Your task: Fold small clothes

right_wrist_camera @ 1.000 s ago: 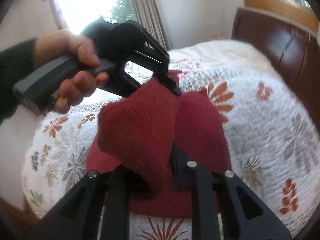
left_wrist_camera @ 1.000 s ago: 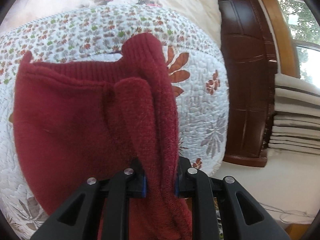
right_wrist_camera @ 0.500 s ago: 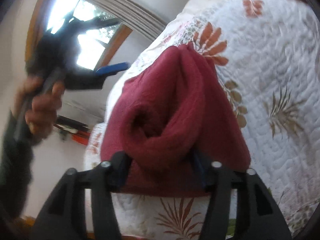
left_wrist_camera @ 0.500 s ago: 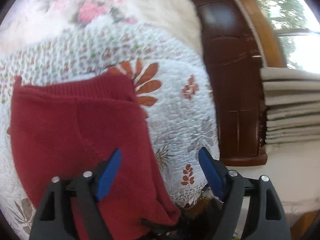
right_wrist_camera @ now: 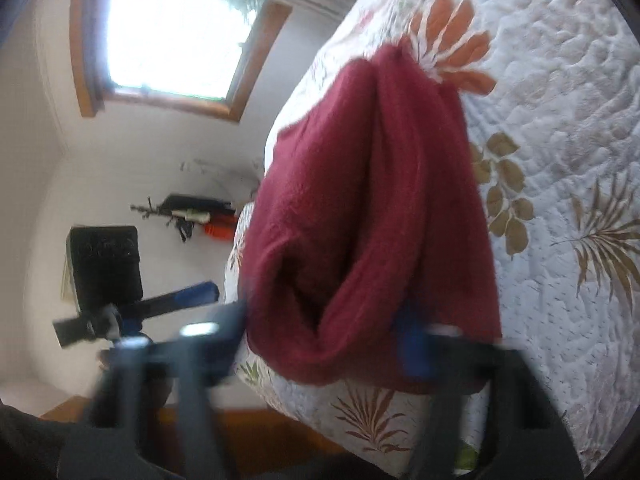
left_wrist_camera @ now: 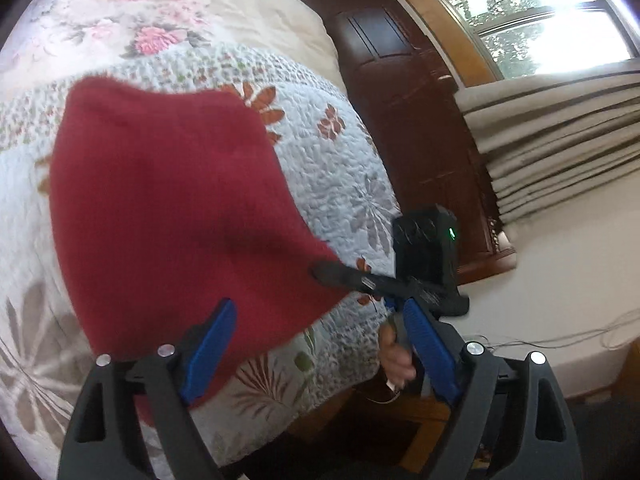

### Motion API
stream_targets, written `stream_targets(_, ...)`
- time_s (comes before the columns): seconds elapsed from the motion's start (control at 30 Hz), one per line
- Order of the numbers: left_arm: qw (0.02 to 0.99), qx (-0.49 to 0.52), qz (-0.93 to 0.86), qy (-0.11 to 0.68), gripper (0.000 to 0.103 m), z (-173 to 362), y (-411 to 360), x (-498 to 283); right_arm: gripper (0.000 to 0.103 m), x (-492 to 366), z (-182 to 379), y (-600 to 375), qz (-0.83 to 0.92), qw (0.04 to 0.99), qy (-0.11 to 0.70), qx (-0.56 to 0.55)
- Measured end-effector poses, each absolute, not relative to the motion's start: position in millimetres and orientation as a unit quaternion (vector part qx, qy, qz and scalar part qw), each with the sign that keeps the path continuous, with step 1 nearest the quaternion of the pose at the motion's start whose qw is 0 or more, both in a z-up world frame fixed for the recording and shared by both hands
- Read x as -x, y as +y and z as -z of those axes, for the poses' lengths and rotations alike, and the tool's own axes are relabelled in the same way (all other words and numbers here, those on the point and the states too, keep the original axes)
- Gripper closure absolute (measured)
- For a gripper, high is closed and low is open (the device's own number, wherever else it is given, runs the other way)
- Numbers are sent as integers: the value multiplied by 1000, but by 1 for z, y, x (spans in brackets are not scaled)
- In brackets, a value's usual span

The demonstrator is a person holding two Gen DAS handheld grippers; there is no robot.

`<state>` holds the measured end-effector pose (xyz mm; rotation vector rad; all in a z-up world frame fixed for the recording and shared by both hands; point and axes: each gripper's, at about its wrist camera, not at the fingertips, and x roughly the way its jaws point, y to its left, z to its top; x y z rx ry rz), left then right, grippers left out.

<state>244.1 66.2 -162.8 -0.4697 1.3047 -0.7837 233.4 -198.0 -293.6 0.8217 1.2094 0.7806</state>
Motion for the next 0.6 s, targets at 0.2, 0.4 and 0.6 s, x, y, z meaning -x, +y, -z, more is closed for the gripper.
stream_targets(0.2, 696, 230, 341, 589, 18, 172, 74, -233, 89, -212, 314, -226, -315, 658, 551, -406)
stream_targets(0.4, 668, 229, 376, 601, 17, 177, 56, -230, 64, -215, 351, -235, -278, 638, 581, -423)
stream_targets(0.6, 652, 197, 359, 638, 19, 219, 48, -226, 50, -241, 283, -246, -303, 694, 524, -389)
